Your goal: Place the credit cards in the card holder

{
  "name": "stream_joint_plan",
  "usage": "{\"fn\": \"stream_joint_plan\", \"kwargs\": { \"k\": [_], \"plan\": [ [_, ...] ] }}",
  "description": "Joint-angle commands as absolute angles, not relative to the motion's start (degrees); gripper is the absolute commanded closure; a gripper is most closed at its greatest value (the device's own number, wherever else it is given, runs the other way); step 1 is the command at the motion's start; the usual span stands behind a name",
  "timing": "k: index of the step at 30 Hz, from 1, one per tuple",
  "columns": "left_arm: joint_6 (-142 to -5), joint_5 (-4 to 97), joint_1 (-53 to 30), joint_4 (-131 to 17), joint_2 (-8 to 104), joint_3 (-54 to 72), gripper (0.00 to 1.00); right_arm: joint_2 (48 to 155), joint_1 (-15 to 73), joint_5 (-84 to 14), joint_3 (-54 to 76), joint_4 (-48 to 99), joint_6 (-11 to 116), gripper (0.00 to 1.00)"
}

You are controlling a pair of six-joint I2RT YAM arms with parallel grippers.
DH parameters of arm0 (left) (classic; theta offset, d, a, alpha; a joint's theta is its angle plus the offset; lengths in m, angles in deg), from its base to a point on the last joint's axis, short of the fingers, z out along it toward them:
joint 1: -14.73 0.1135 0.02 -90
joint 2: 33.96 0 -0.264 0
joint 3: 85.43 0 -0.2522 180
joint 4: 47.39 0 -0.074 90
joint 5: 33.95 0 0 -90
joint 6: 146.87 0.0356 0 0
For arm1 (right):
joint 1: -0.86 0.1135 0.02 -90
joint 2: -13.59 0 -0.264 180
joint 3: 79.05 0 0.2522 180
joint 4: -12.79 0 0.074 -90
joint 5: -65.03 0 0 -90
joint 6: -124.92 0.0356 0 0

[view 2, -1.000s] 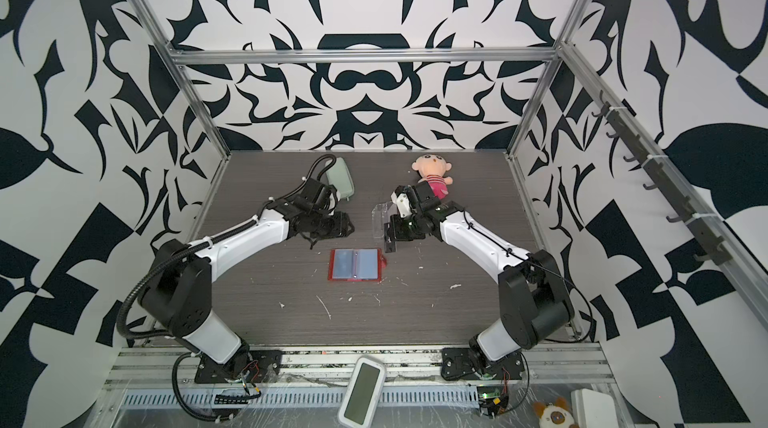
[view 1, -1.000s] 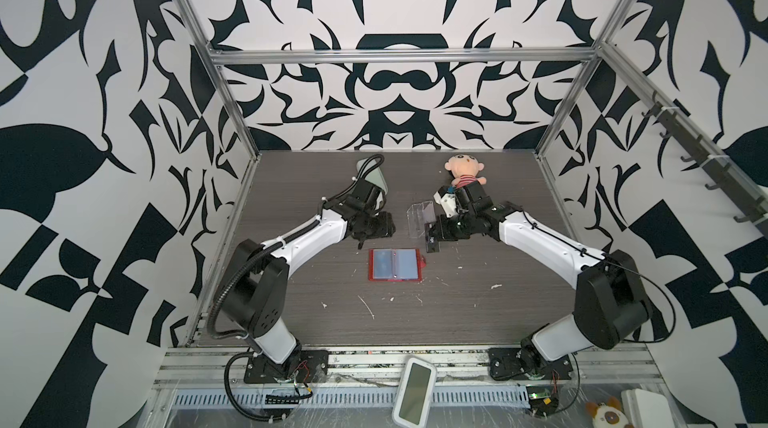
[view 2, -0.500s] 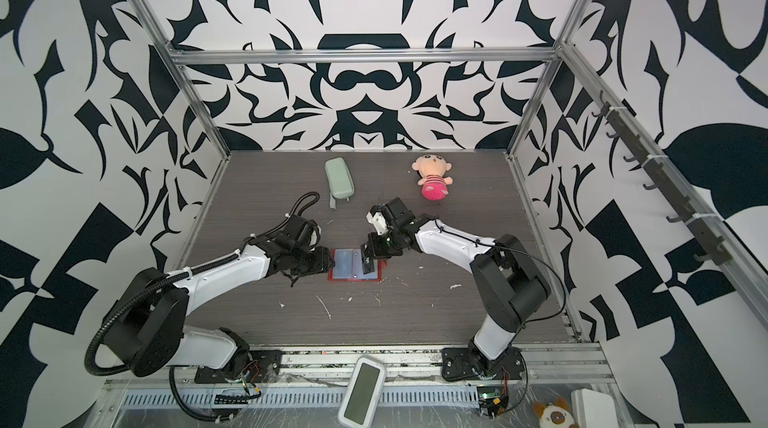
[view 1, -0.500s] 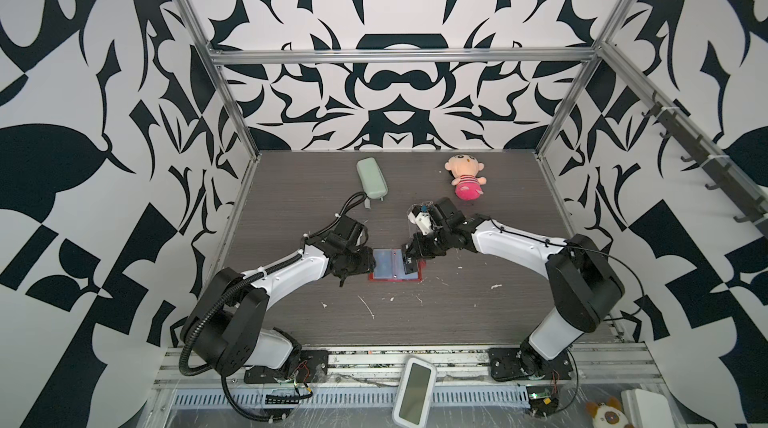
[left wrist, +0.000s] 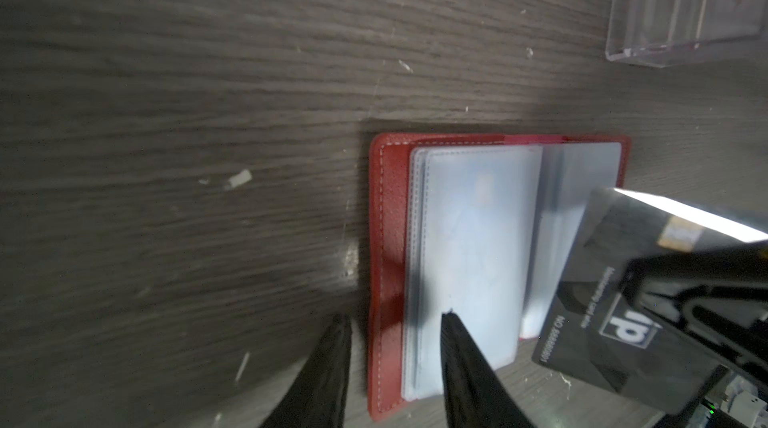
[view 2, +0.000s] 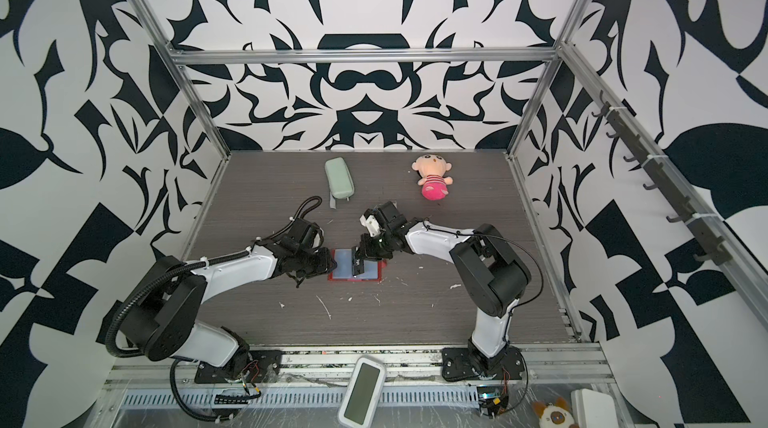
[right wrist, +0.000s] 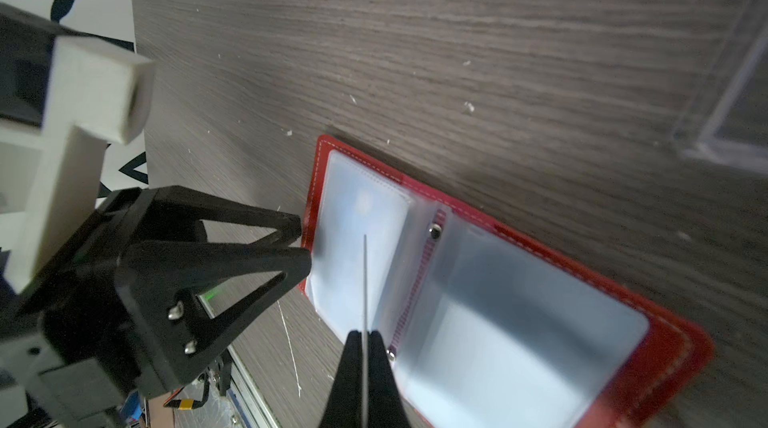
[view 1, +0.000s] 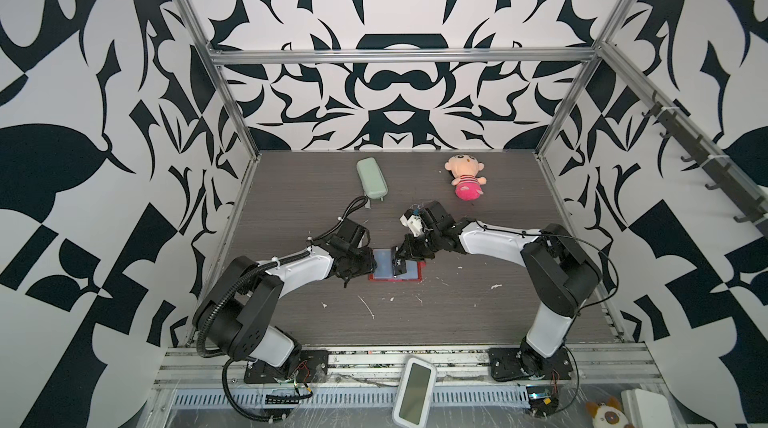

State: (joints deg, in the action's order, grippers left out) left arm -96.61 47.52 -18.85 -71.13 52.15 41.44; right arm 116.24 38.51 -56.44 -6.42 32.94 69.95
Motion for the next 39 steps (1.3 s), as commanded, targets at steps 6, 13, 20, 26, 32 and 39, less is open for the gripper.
{"fn": "stream_joint_plan", "kwargs": {
  "k": [6, 13, 20, 26, 32, 39],
  "plan": [
    [-98.31, 47.42, -18.58, -70.29, 53.82, 42.95, 0.67, 115.81, 38.48, -55.14, -5.73, 31.52, 72.06, 1.0],
    [-98.68, 46.91, -18.58, -70.29, 54.57, 43.24, 0.7, 116.16, 38.34, -53.21, -5.62, 32.95, 72.58, 1.0],
    [-99.03, 46.42, -18.58, -70.29, 55.44, 43.55, 0.8, 116.38, 38.1, -52.4, -5.95, 33.95, 73.09, 1.0],
    [-99.49, 46.42, -18.58, -70.18, 55.65, 44.22, 0.83, 116.81, 37.86, -52.62, -6.13, 33.88, 73.74, 1.0],
    [-99.82, 46.64, -18.58, -70.03, 55.62, 44.87, 0.88, 116.17, 37.62, -51.08, -6.67, 34.52, 73.88, 1.0],
    [-100.05, 46.34, -18.58, -69.59, 55.93, 45.3, 1.0, 114.75, 37.18, -50.13, -7.46, 35.05, 73.85, 1.0]
  ]
}}
